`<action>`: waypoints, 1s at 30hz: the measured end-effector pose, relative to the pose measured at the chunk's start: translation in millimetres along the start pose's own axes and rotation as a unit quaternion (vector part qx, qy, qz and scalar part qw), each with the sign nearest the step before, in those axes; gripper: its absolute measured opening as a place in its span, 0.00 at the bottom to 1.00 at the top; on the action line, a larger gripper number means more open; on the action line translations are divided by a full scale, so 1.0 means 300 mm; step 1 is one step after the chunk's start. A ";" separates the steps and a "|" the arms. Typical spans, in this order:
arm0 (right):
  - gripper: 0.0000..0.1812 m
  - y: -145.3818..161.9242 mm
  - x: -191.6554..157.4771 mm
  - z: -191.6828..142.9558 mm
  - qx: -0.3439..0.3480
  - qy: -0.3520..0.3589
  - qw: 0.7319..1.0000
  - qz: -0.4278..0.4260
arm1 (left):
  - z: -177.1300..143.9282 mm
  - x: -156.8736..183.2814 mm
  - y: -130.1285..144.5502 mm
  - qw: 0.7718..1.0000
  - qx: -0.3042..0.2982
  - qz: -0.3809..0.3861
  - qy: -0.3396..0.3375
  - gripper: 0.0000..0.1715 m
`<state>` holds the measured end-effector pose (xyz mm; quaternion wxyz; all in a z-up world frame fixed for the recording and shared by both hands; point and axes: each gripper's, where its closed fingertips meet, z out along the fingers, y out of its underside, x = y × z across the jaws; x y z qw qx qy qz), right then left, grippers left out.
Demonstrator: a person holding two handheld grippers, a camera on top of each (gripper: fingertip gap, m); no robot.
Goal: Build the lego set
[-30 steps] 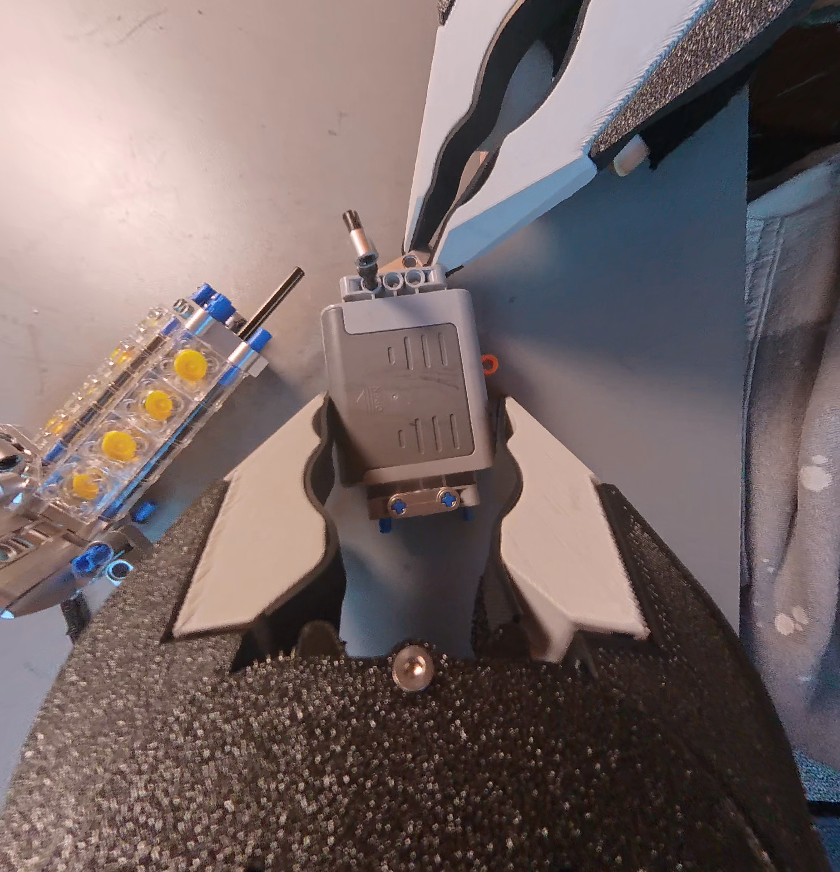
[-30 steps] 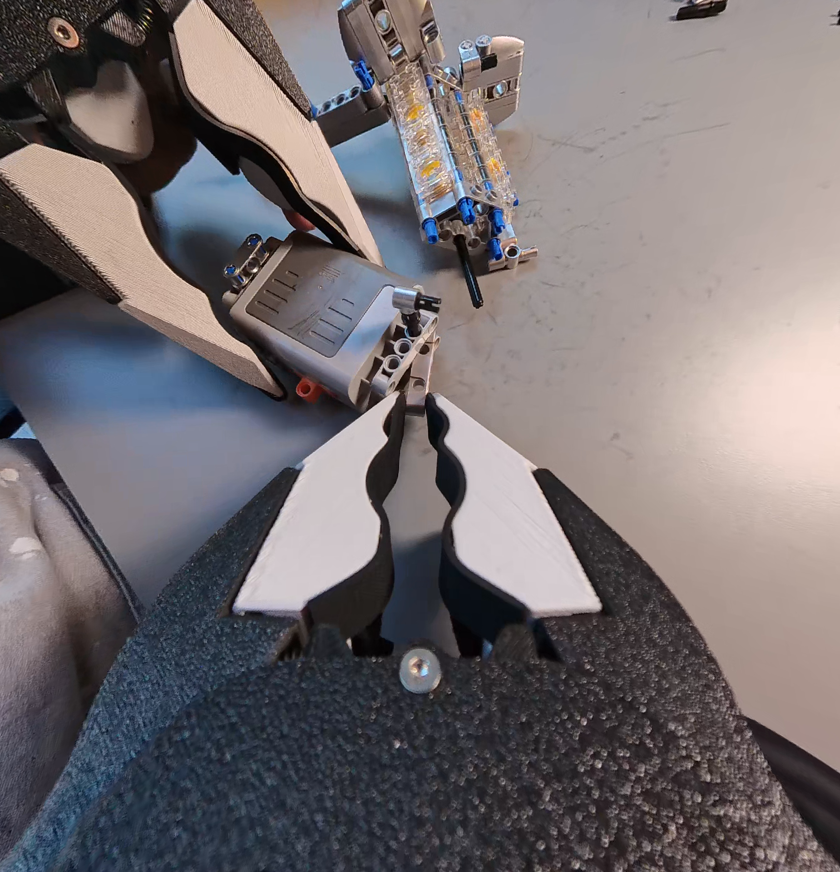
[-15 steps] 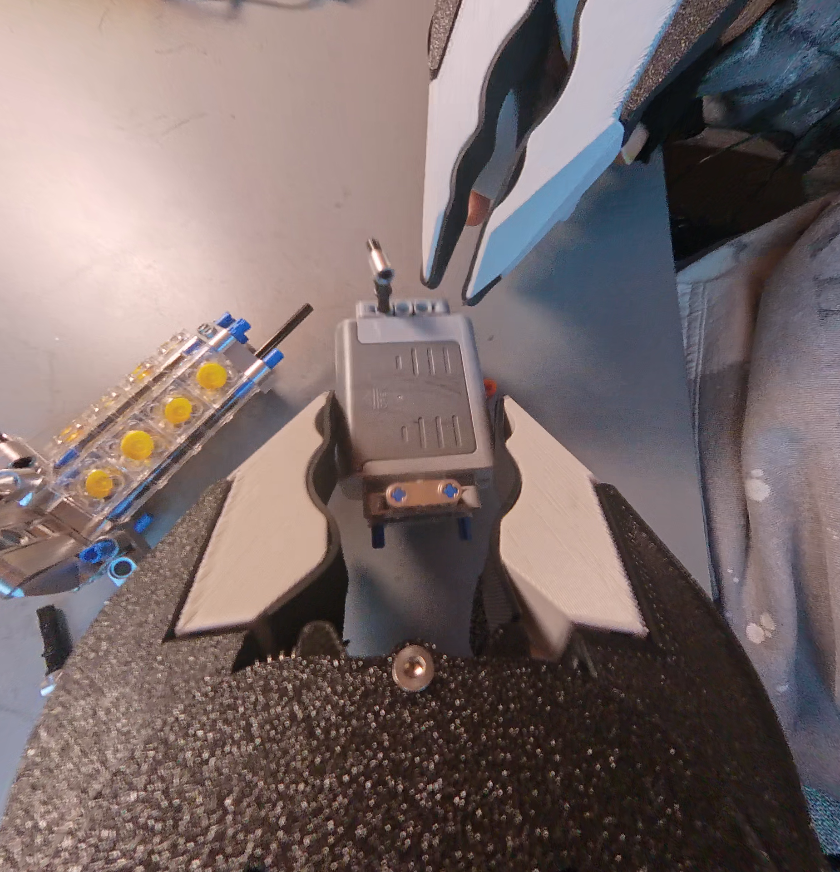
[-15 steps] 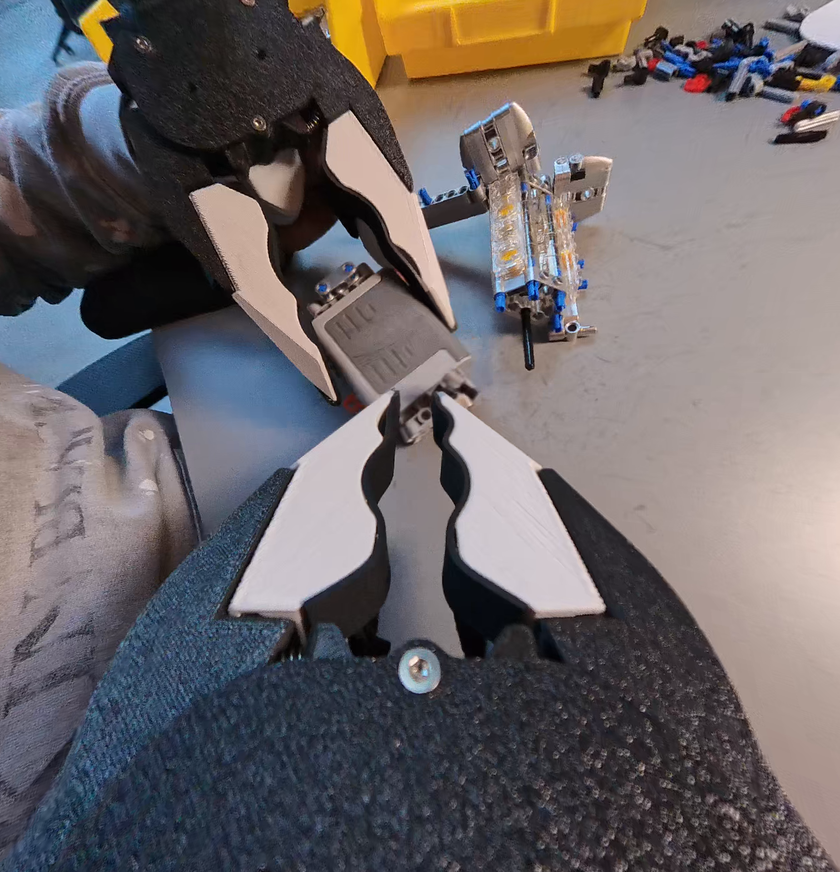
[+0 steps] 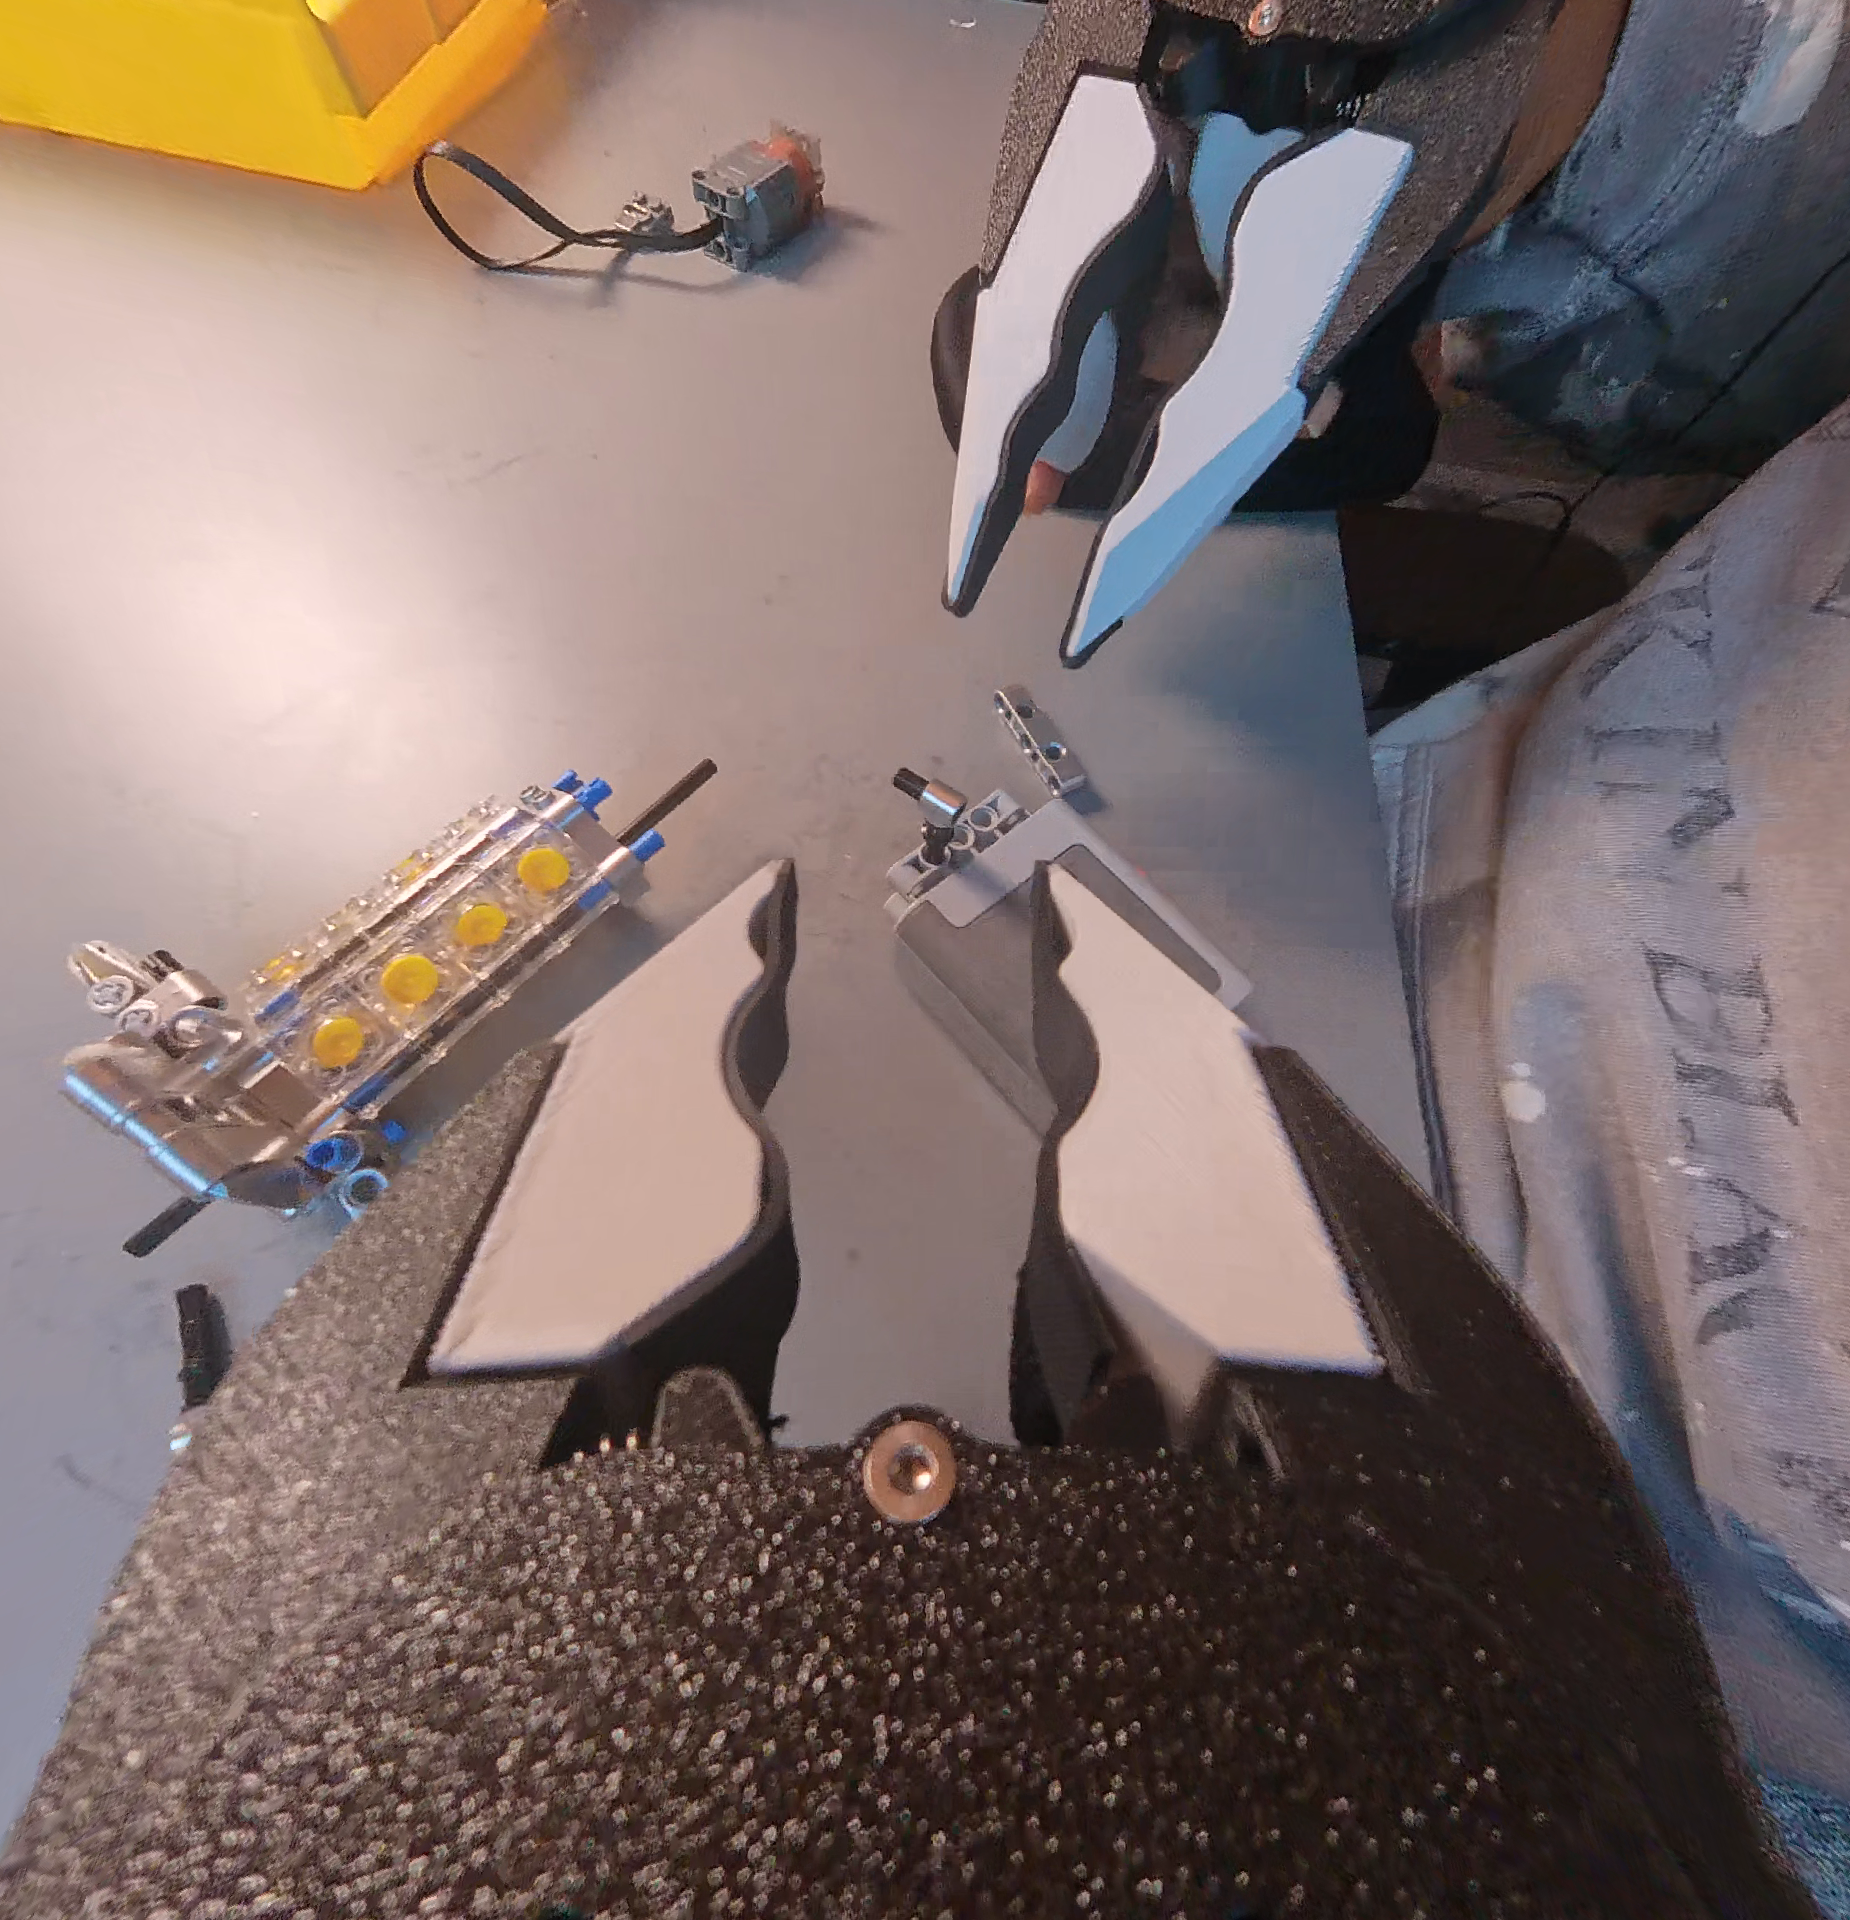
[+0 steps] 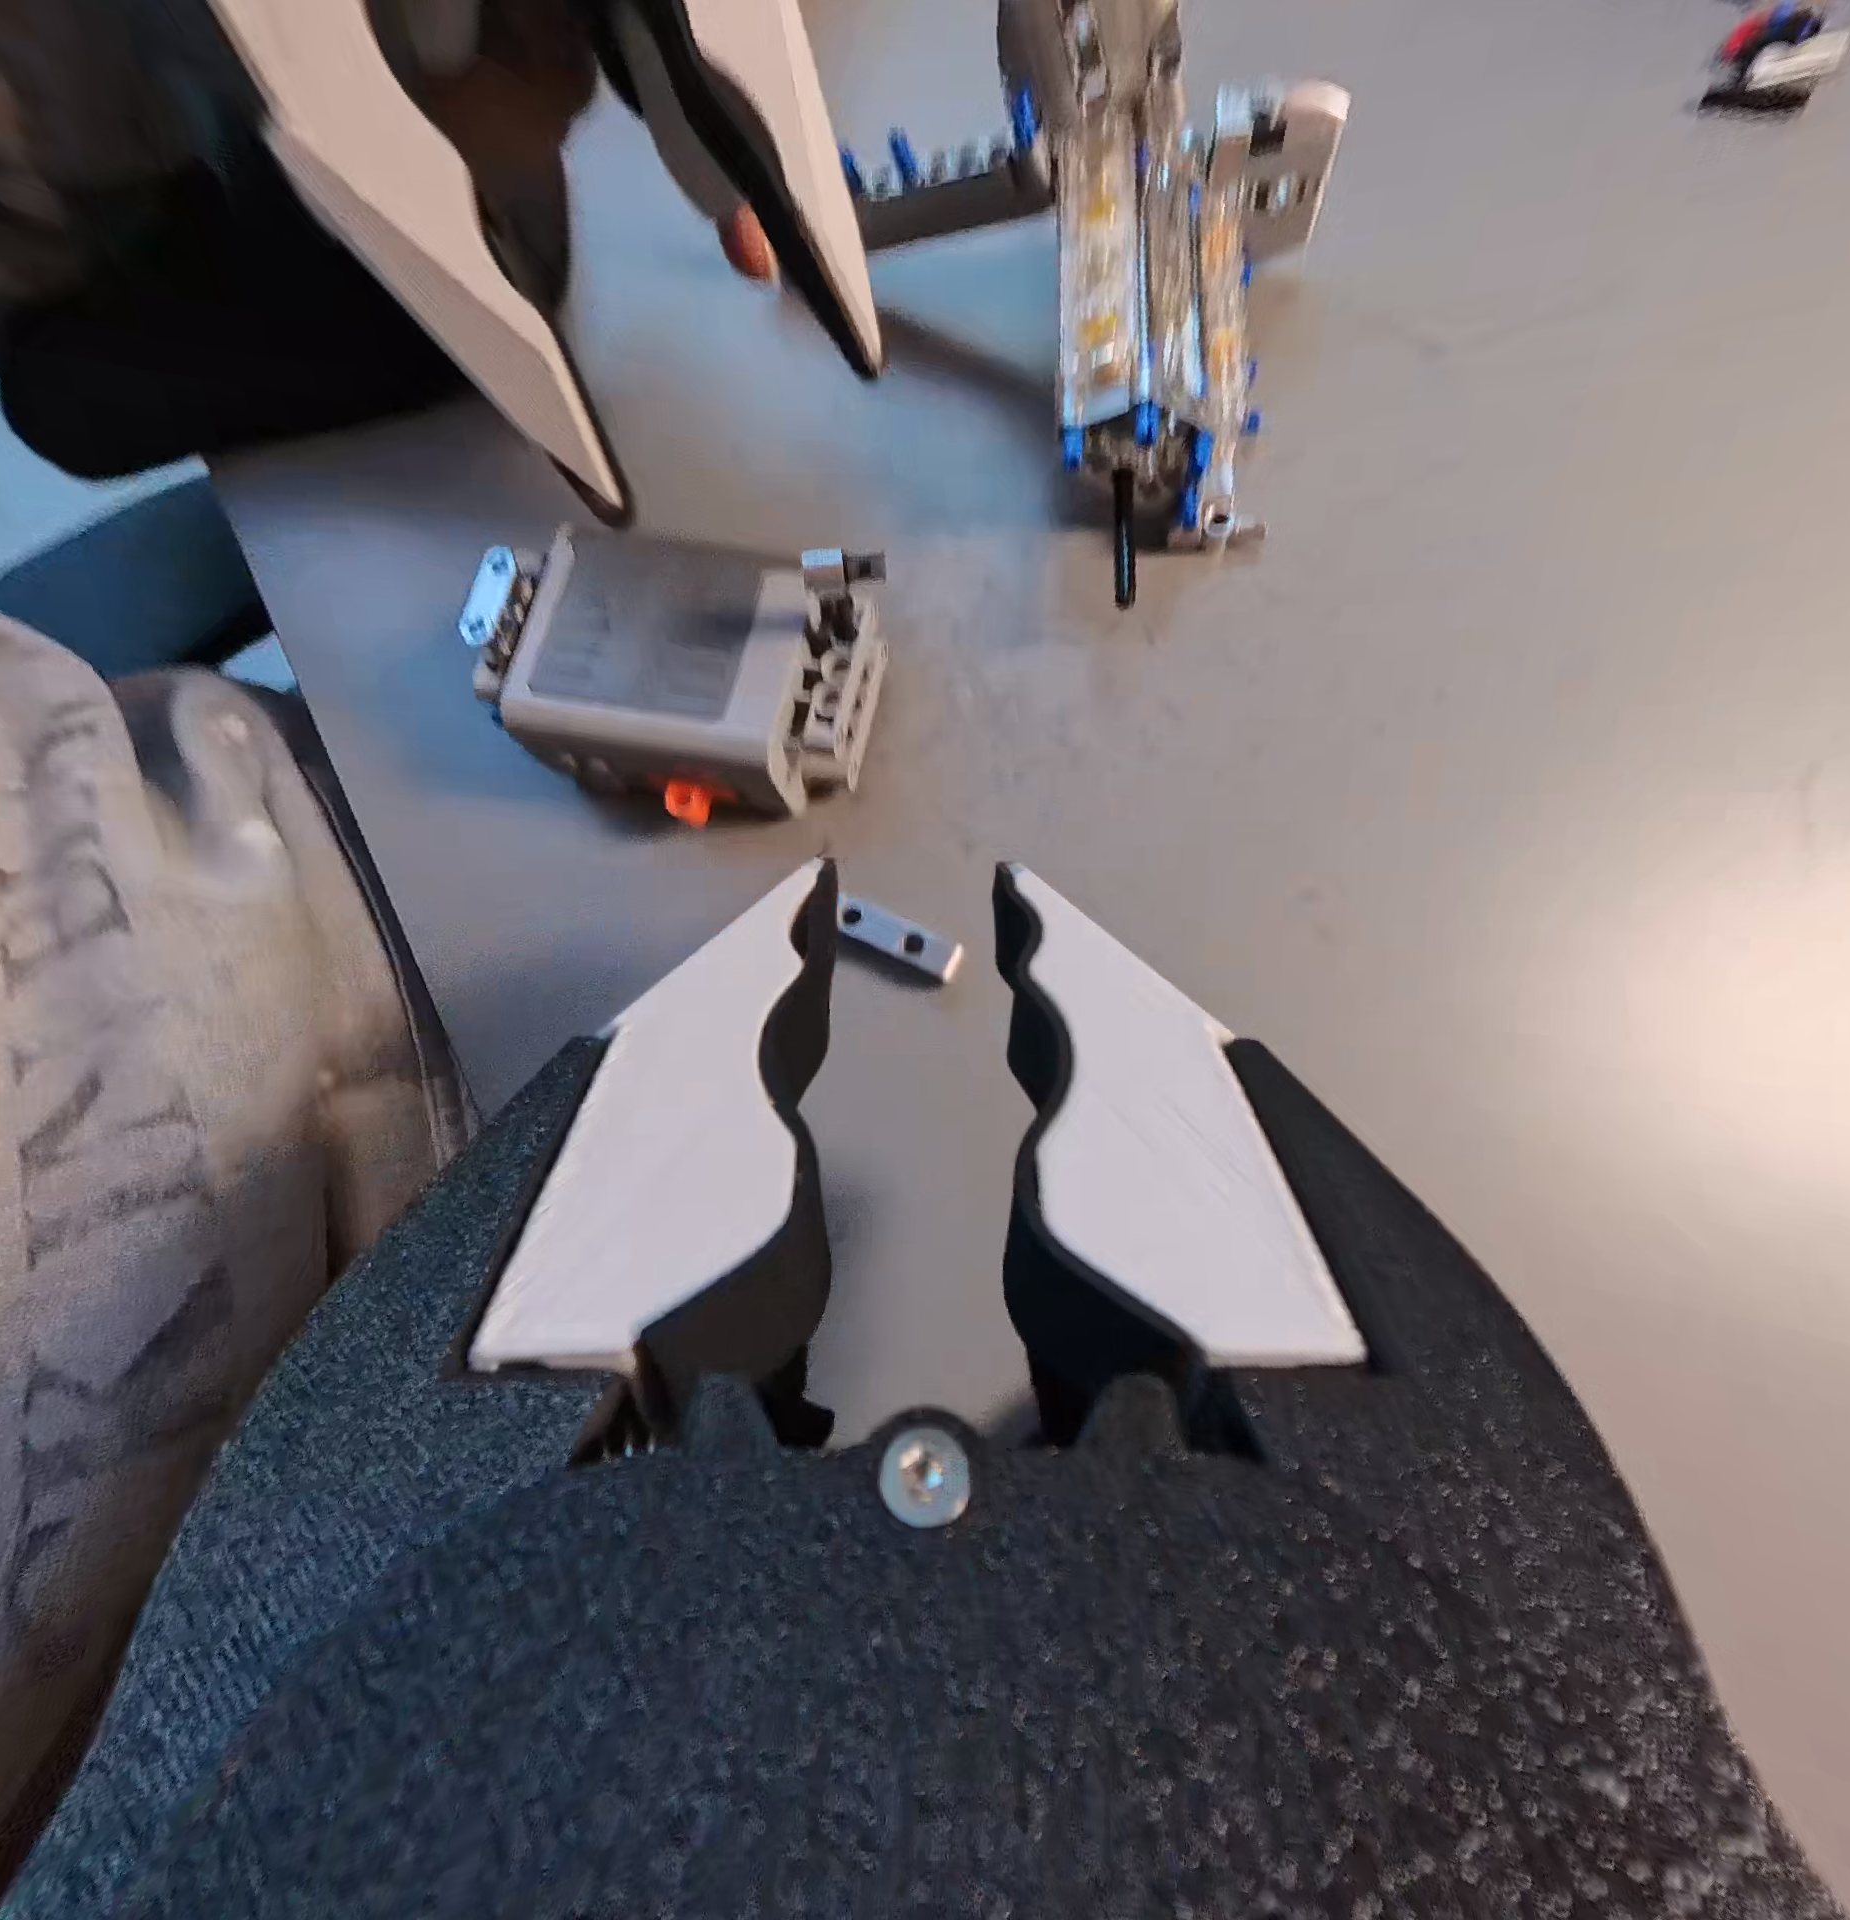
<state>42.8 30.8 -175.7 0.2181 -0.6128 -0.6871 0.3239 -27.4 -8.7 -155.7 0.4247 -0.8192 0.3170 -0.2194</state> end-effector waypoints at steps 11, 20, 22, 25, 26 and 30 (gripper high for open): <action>0.22 0.093 -0.018 0.079 -0.071 0.080 0.994 0.026 | 0.080 0.112 0.103 0.994 -0.098 0.003 0.036 0.45; 0.22 0.092 0.071 0.038 -0.084 0.090 0.991 -0.047 | 0.043 0.024 0.068 0.997 -0.069 0.041 0.001 0.35; 0.20 0.106 0.074 0.026 -0.087 0.086 0.991 -0.048 | 0.006 -0.025 0.051 0.997 -0.050 0.042 -0.043 0.32; 0.10 0.114 0.035 0.029 -0.090 0.044 0.993 -0.059 | -0.018 -0.001 0.034 0.999 -0.035 0.011 -0.035 0.34; 0.09 0.109 0.021 0.034 -0.088 0.032 0.993 -0.064 | -0.011 0.024 0.038 0.999 -0.043 0.004 -0.025 0.35; 0.10 0.095 0.053 0.056 -0.102 0.042 0.987 -0.115 | 0.052 0.081 0.082 0.995 -0.093 0.014 -0.014 0.47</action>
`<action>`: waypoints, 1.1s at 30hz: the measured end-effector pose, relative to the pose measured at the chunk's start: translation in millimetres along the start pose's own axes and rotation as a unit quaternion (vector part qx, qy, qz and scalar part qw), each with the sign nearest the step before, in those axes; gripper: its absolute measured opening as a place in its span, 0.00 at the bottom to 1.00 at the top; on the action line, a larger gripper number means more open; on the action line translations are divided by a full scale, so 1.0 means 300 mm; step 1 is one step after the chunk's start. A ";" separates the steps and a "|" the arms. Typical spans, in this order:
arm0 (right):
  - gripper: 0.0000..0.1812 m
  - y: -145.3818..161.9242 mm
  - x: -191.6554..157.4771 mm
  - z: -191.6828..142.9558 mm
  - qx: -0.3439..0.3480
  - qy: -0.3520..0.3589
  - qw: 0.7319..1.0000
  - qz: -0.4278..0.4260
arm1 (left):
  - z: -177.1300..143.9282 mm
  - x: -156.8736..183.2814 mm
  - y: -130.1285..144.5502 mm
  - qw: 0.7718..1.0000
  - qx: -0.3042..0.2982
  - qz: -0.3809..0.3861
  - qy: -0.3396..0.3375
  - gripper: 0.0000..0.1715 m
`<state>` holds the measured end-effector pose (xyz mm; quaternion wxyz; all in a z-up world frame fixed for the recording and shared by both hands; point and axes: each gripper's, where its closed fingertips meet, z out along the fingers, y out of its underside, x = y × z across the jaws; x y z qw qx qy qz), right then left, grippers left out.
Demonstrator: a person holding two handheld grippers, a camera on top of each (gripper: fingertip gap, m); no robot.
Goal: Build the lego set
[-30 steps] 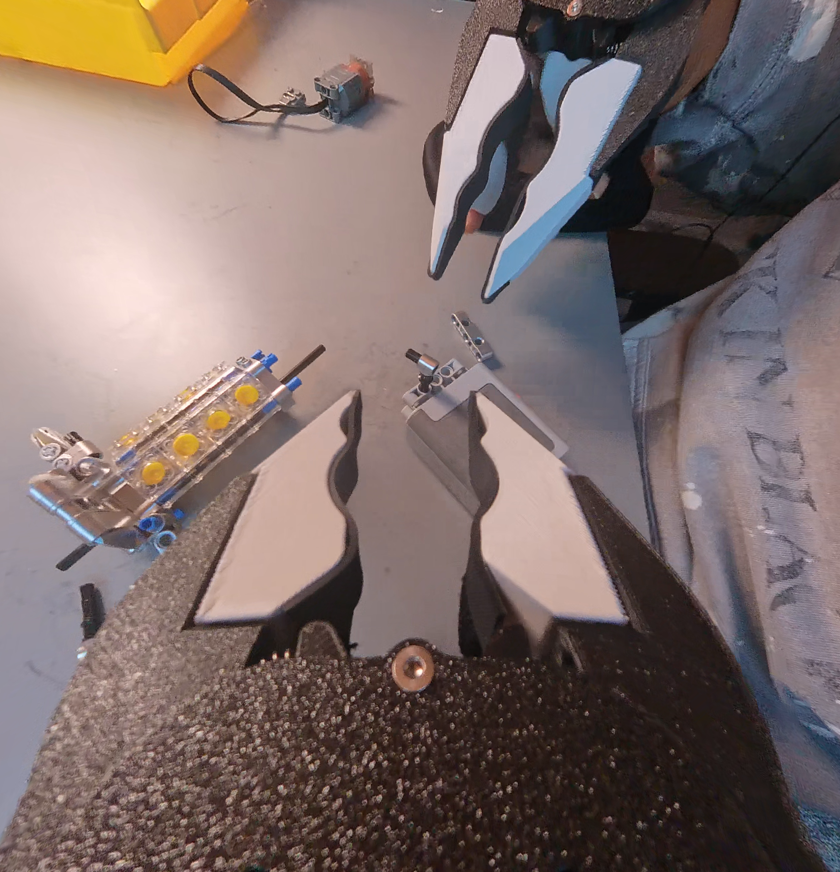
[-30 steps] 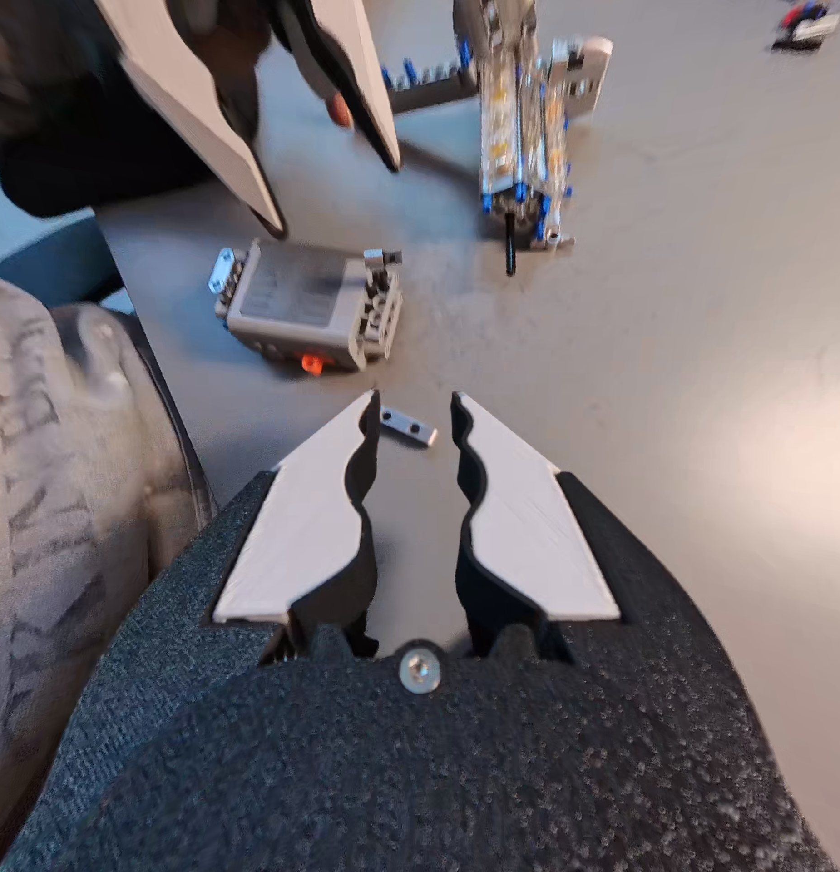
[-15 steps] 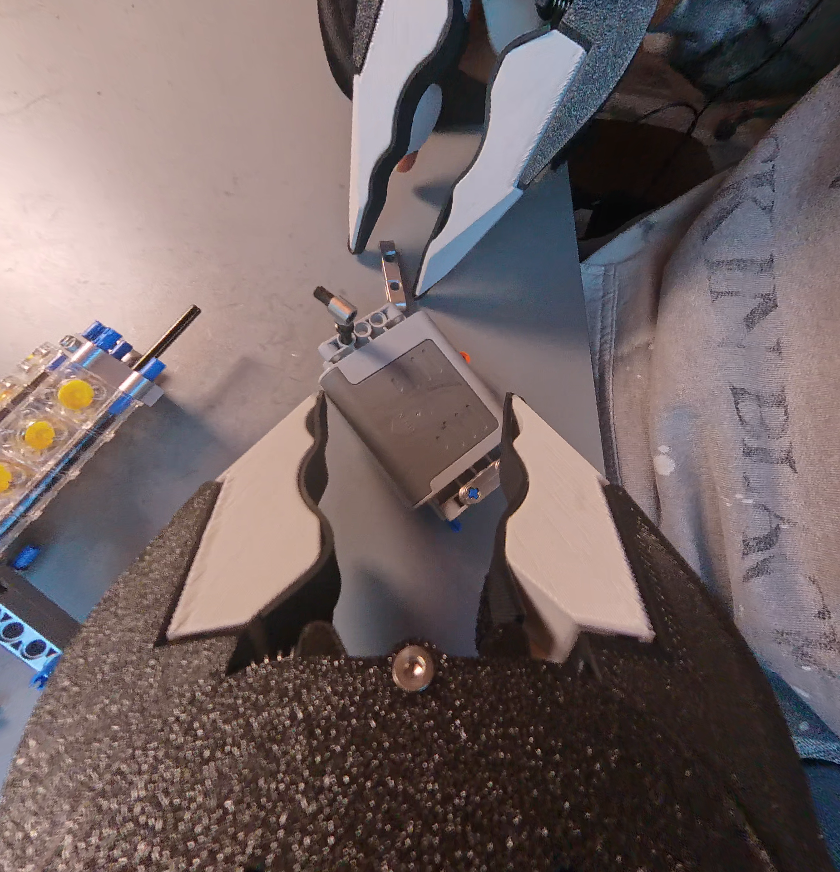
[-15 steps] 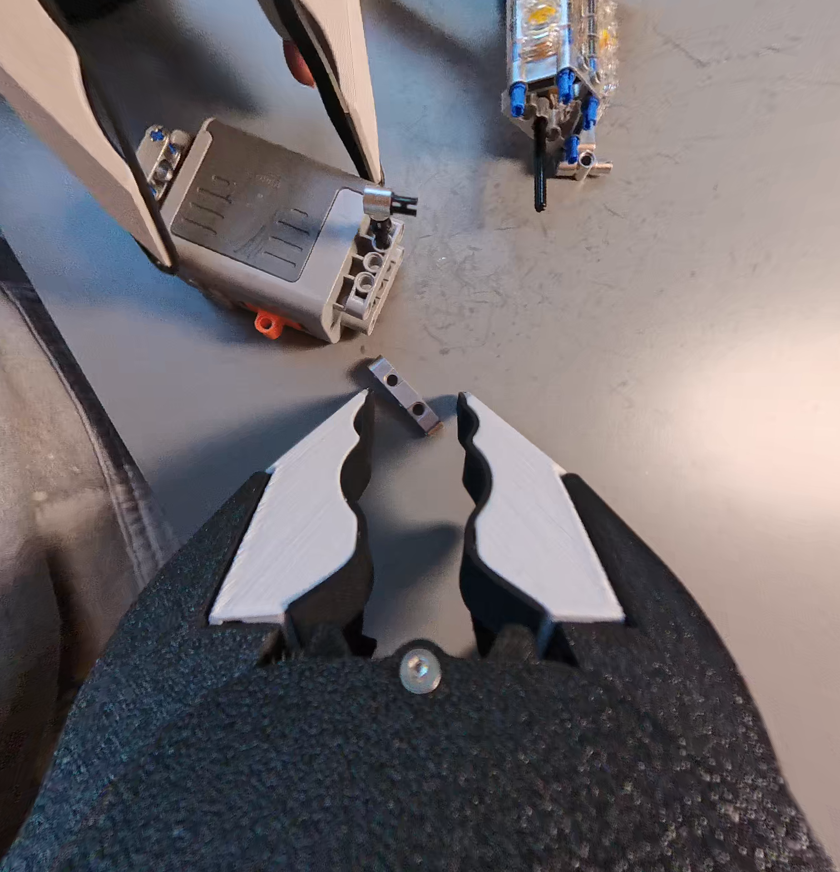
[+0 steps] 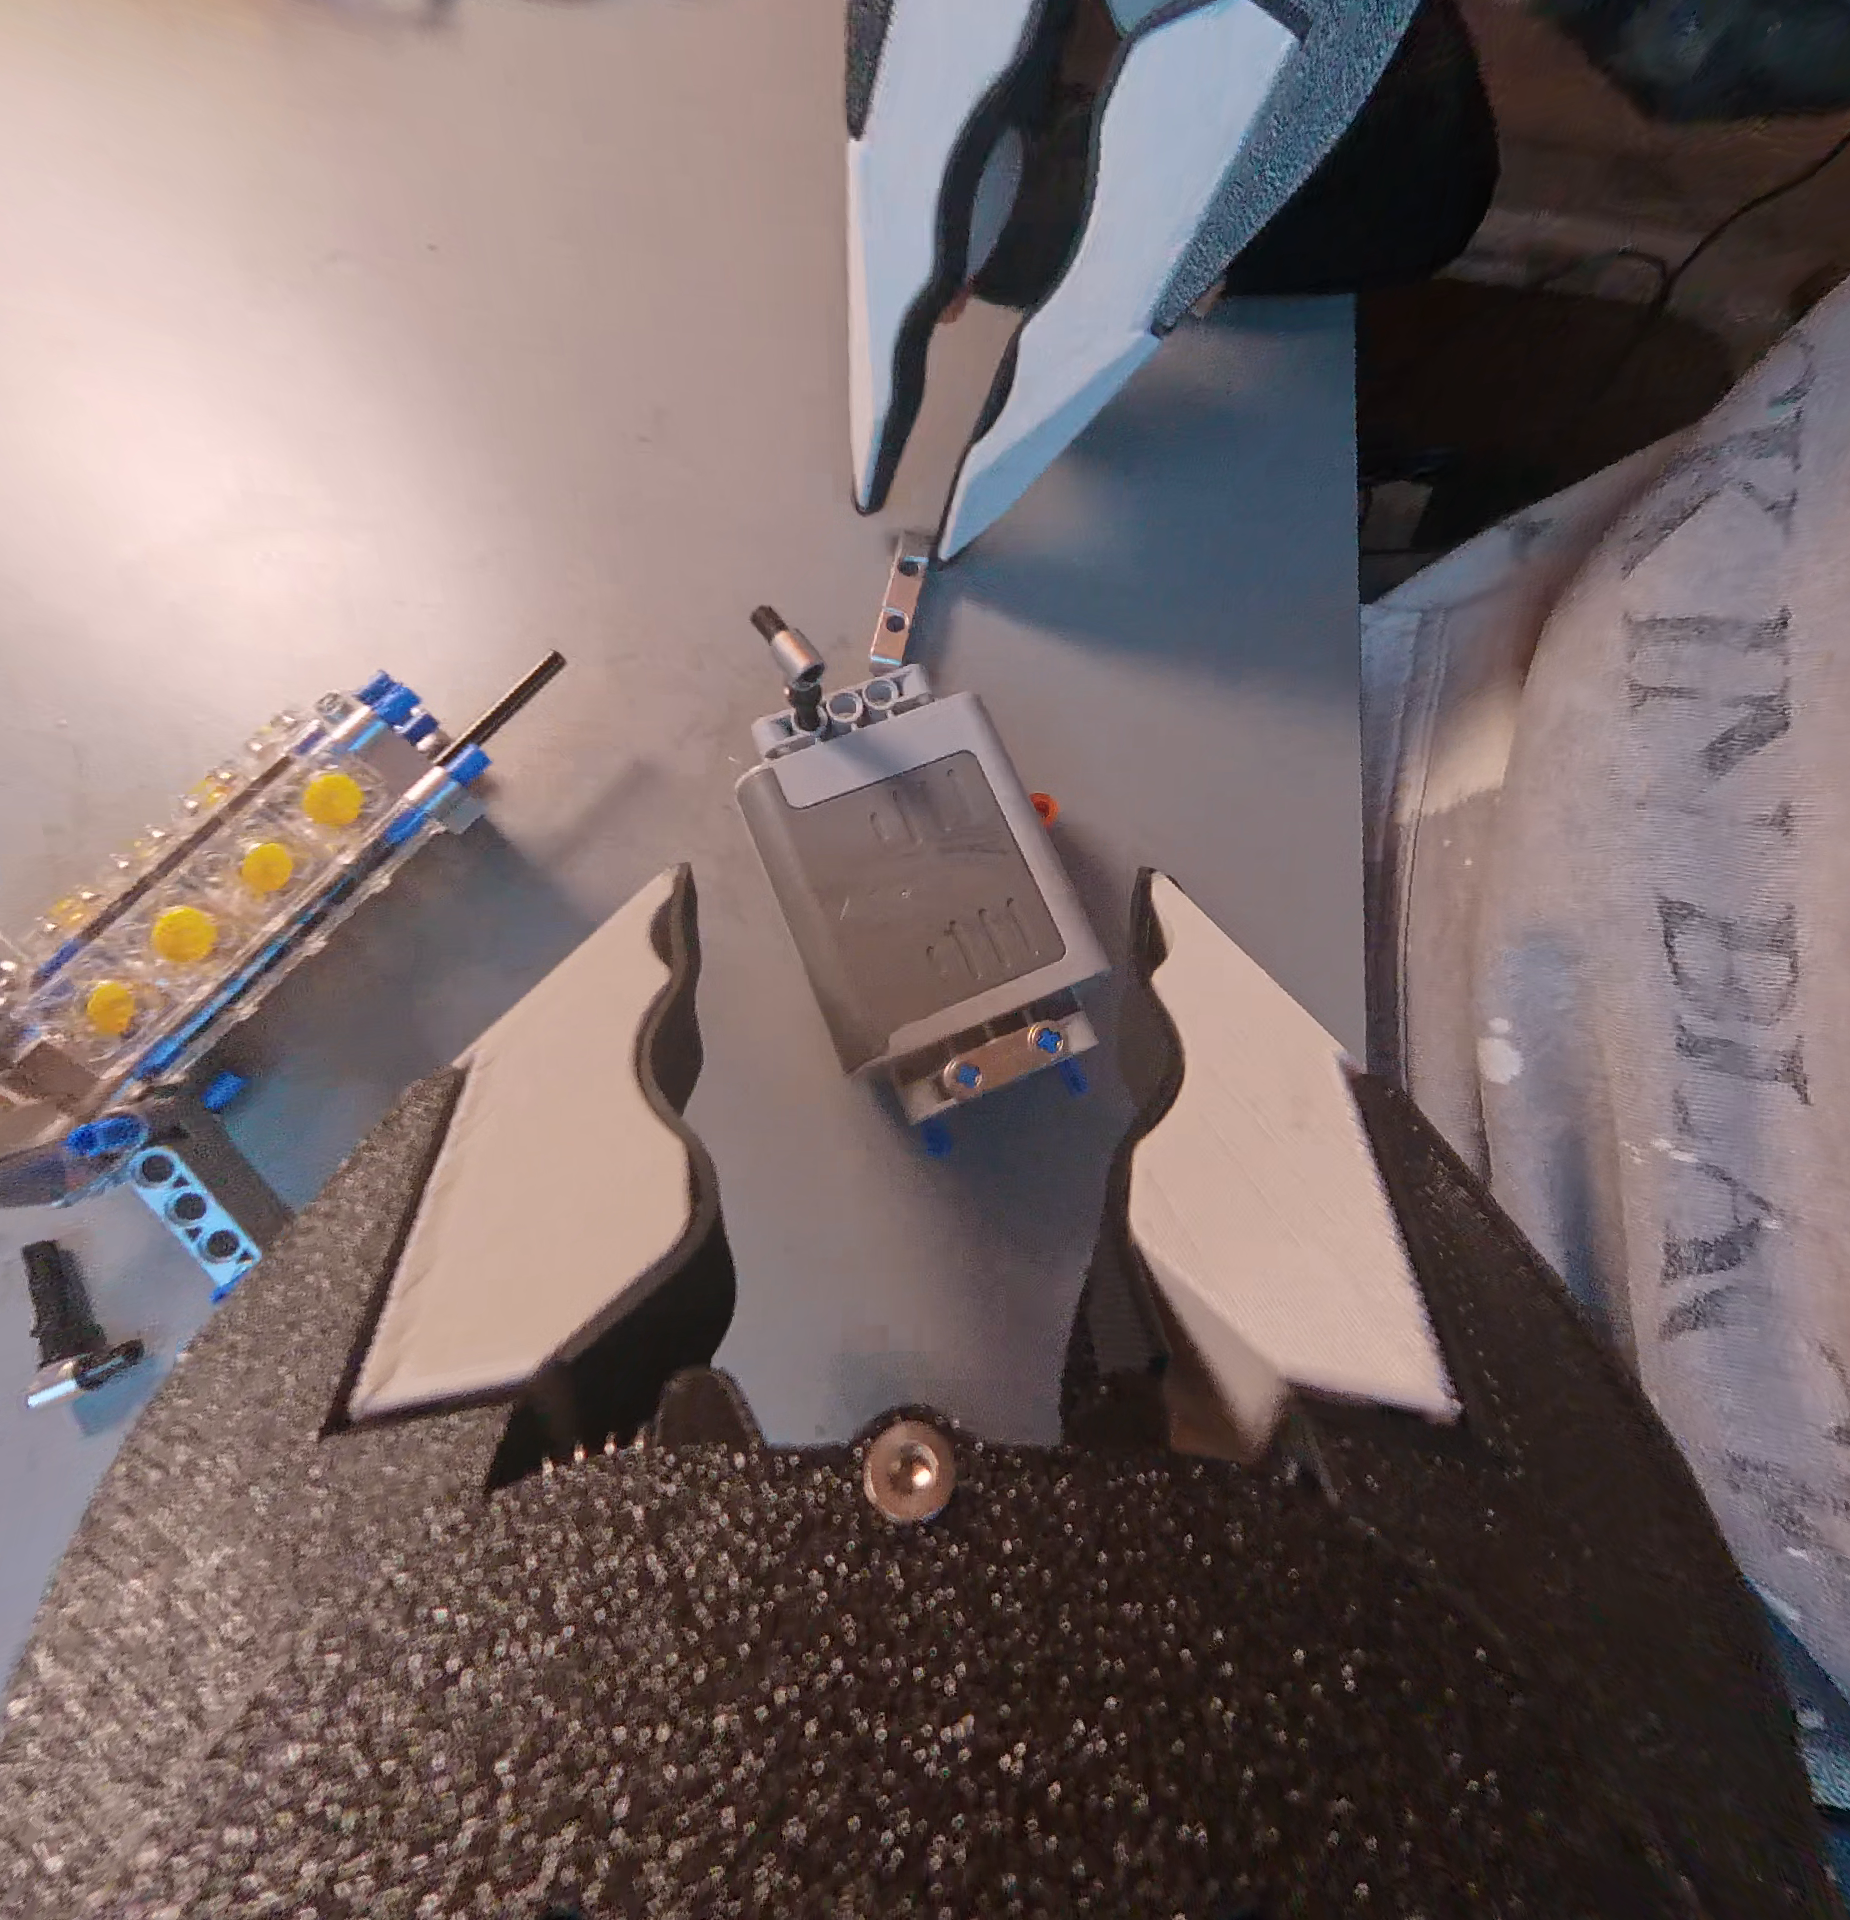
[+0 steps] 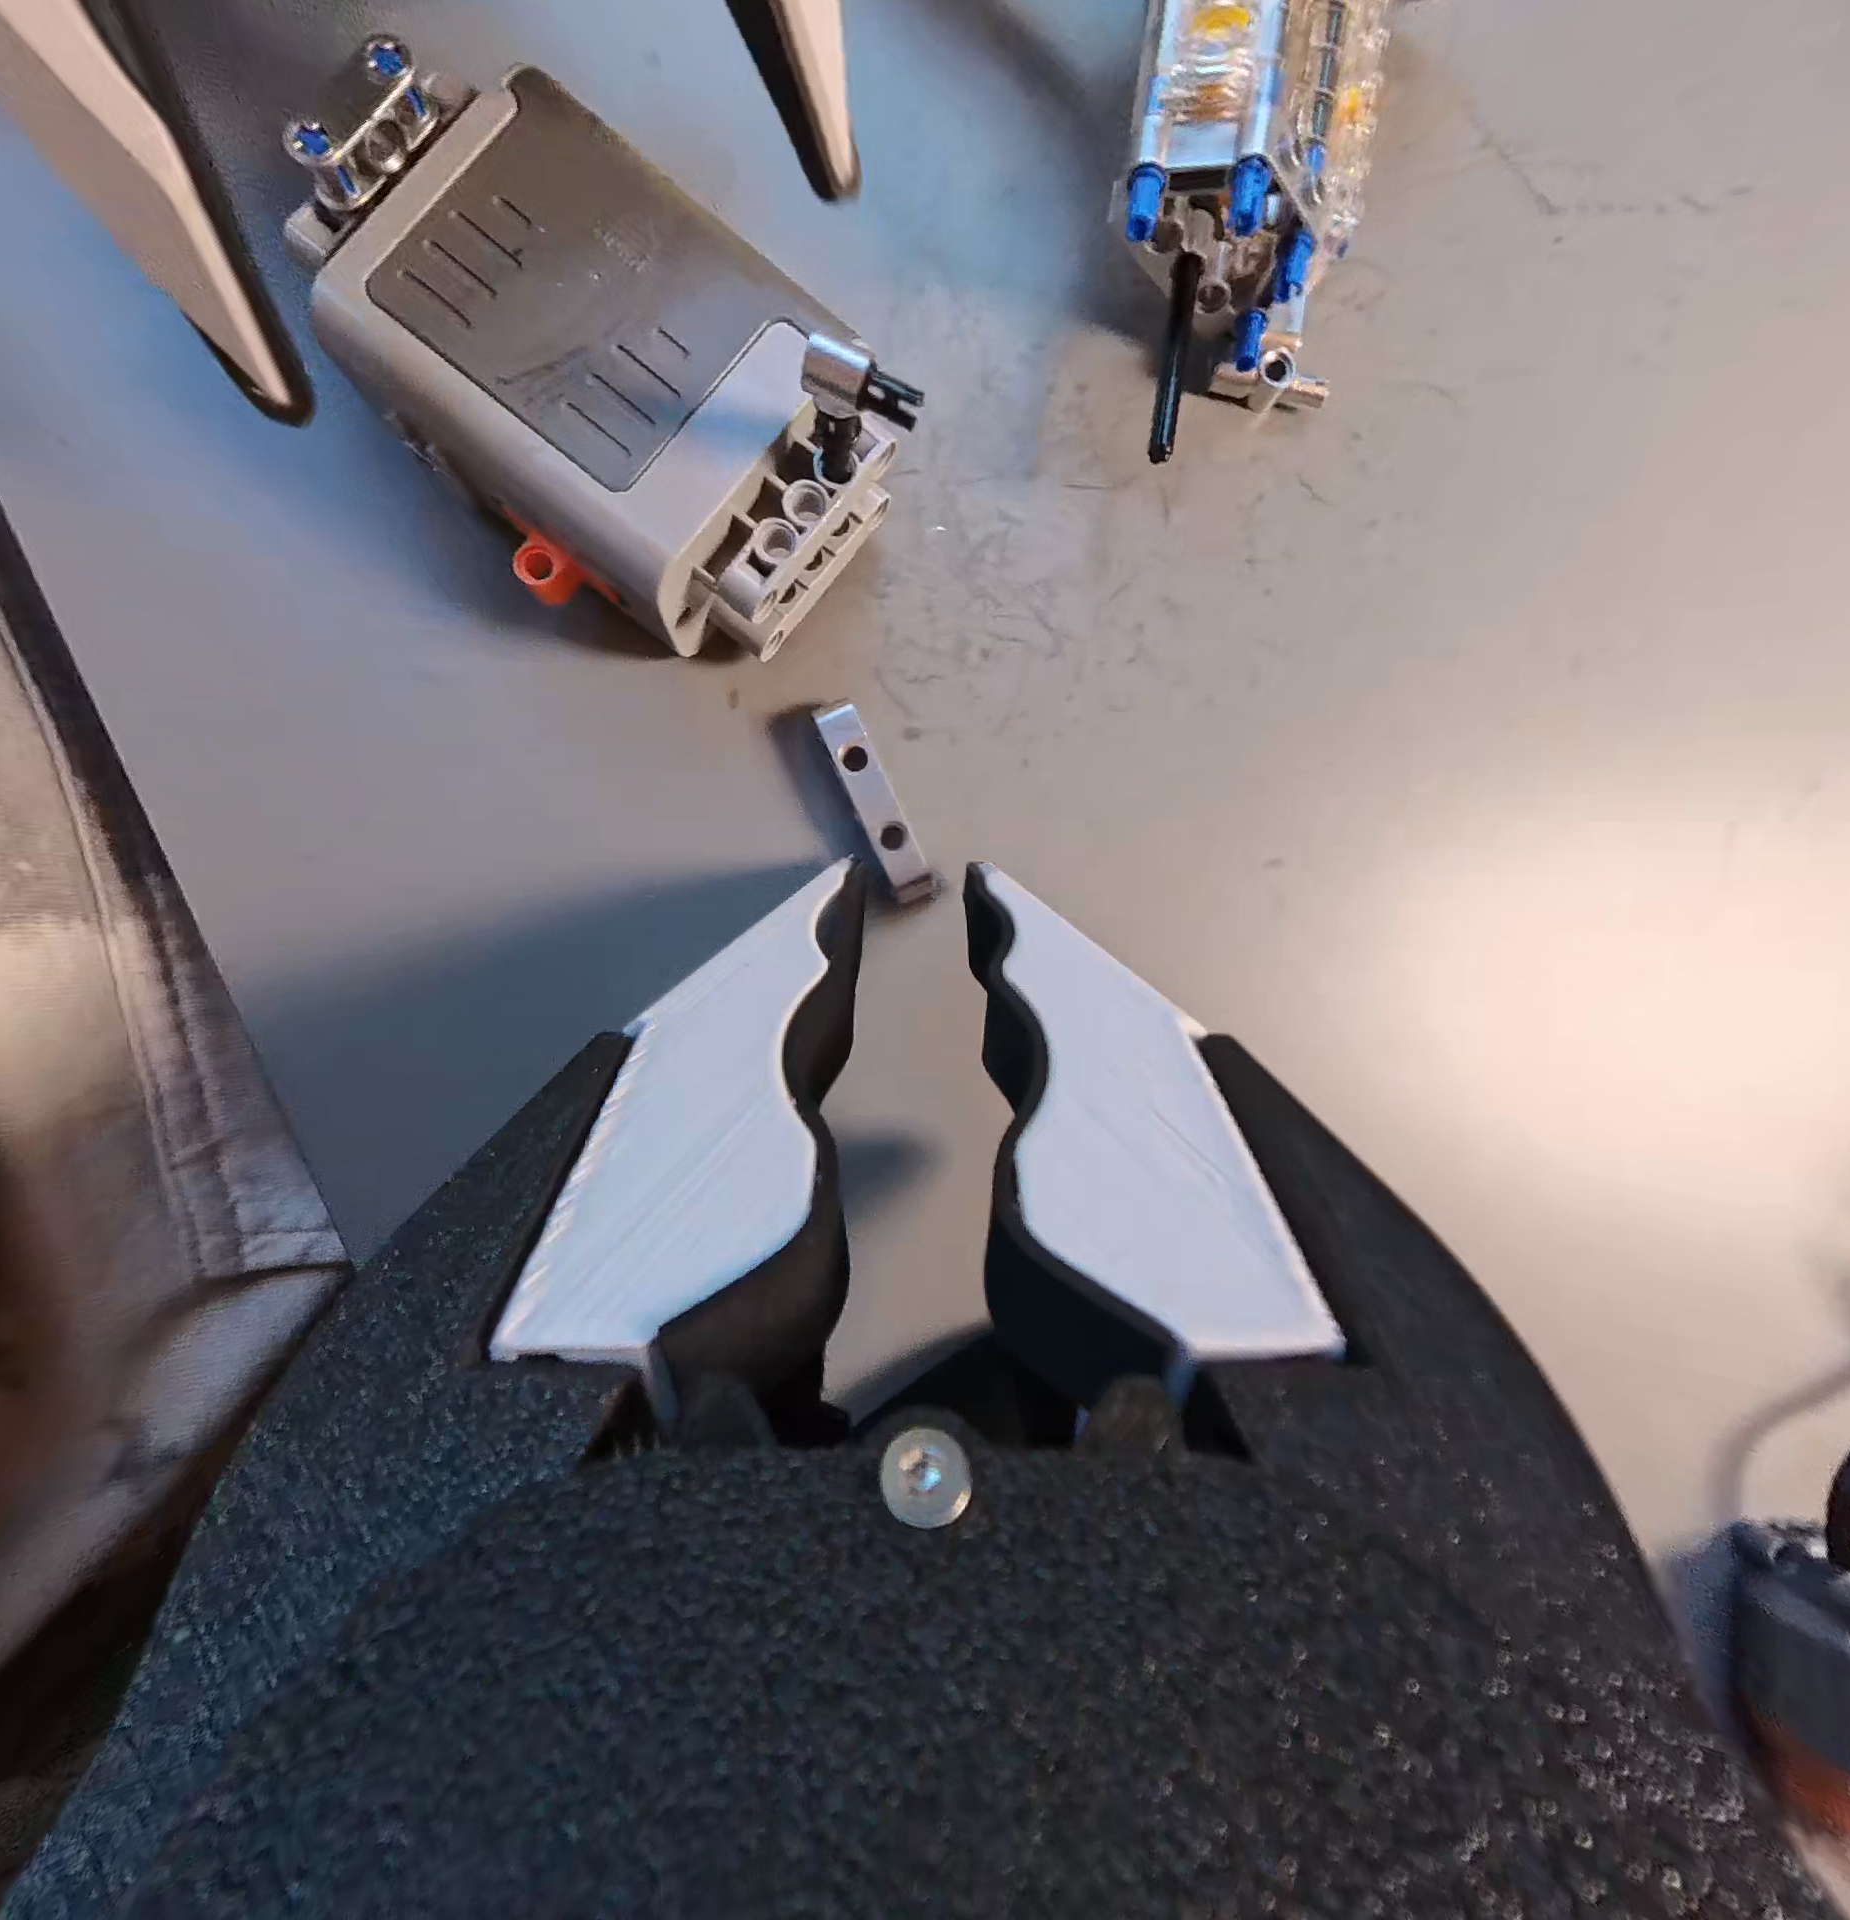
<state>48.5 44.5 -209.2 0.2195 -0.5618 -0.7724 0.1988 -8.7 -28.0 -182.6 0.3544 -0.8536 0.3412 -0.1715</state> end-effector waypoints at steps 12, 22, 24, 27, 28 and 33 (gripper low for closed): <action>0.04 -0.051 -0.022 -0.008 0.059 -0.027 0.995 0.077 | 0.045 -0.015 0.020 1.000 -0.008 0.015 0.001 0.35; 0.04 -0.086 -0.033 0.028 0.064 0.009 0.988 0.139 | 0.057 -0.027 0.005 1.000 -0.007 0.005 -0.029 0.34; 0.04 -0.091 -0.034 0.032 0.065 0.006 0.988 0.141 | 0.057 -0.026 0.005 1.000 -0.011 -0.006 -0.028 0.34; 0.04 -0.092 -0.033 0.035 0.065 0.003 0.987 0.144 | 0.034 -0.029 -0.034 0.999 0.026 -0.046 0.006 0.38; 0.04 -0.093 -0.034 0.035 0.065 0.001 0.987 0.144 | 0.020 -0.029 -0.054 0.997 0.040 -0.056 0.027 0.38; 0.04 -0.097 -0.040 0.037 0.070 -0.015 0.985 0.159 | 0.016 -0.040 -0.081 0.995 0.015 -0.012 0.097 0.37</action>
